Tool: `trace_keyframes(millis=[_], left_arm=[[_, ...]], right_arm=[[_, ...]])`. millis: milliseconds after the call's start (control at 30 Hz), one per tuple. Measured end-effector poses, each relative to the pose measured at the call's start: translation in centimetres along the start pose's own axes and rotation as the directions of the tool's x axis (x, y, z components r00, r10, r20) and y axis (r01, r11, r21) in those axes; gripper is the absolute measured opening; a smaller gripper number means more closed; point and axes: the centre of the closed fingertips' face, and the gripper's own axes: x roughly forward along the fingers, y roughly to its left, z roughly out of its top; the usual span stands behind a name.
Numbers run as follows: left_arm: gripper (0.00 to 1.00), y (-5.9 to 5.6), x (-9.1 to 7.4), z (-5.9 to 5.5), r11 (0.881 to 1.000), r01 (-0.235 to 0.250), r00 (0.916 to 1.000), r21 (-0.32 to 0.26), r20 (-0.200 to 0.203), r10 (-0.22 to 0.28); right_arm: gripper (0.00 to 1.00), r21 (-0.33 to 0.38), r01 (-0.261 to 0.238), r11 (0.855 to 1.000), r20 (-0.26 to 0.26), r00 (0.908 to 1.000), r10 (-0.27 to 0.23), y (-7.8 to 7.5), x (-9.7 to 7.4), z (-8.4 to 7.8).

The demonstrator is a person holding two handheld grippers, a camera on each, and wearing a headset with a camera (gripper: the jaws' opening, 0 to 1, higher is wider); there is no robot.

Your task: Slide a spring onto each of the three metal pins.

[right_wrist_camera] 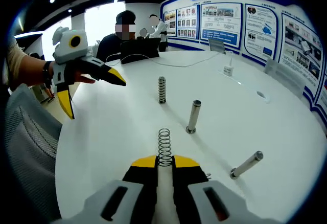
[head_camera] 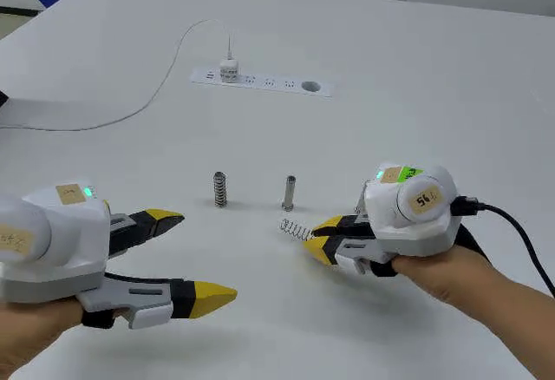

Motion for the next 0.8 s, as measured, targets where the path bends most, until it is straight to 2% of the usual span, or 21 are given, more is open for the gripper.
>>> trace_keyframes(millis=[367,800], left_arm=[[0.68,-1.1,2.5,-0.4,0.996,0.068,0.9970,0.059,-0.041,-0.066],[0.54,-2.6,4.4,-0.1,0.978,0.156,0.9860,0.142,-0.082,-0.145]], right_arm=[[0.11,-0.058,-0.086,0.995,-0.030,0.9960,0.084,2.2,-1.4,-0.1],[0.11,-0.102,-0.166,0.981,-0.061,0.9852,0.160,4.0,-2.1,0.0]])
